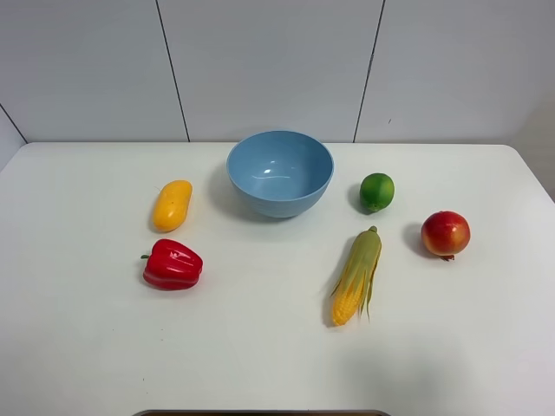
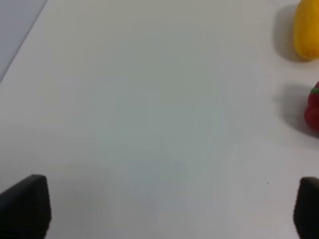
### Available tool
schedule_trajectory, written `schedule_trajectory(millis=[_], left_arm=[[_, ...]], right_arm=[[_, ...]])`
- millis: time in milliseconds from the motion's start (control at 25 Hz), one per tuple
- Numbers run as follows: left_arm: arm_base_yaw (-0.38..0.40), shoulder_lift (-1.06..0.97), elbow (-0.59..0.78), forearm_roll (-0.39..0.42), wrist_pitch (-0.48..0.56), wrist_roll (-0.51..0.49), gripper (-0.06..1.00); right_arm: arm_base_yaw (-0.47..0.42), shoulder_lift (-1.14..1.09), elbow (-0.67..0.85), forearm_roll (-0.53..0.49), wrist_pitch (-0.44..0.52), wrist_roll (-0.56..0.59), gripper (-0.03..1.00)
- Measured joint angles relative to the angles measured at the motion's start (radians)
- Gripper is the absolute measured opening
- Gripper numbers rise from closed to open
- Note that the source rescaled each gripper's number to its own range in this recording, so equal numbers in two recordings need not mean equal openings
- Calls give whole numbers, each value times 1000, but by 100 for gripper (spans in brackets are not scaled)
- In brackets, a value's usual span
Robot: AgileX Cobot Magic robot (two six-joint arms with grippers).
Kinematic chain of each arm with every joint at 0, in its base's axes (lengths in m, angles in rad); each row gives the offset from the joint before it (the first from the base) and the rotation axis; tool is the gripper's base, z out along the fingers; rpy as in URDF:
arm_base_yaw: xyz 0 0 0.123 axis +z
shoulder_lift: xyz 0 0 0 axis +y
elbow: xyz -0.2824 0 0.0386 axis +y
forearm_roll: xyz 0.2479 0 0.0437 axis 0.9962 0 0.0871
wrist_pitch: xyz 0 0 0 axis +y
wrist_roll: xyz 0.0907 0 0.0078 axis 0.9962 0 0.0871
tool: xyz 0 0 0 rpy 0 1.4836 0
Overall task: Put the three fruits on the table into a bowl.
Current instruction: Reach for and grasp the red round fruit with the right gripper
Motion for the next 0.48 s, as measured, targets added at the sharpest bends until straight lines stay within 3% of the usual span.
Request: schedule_trajectory(millis=[480], left_arm=[[0,0,0,0,0,1,100]], right_arm=[[0,0,0,0,0,7,79]])
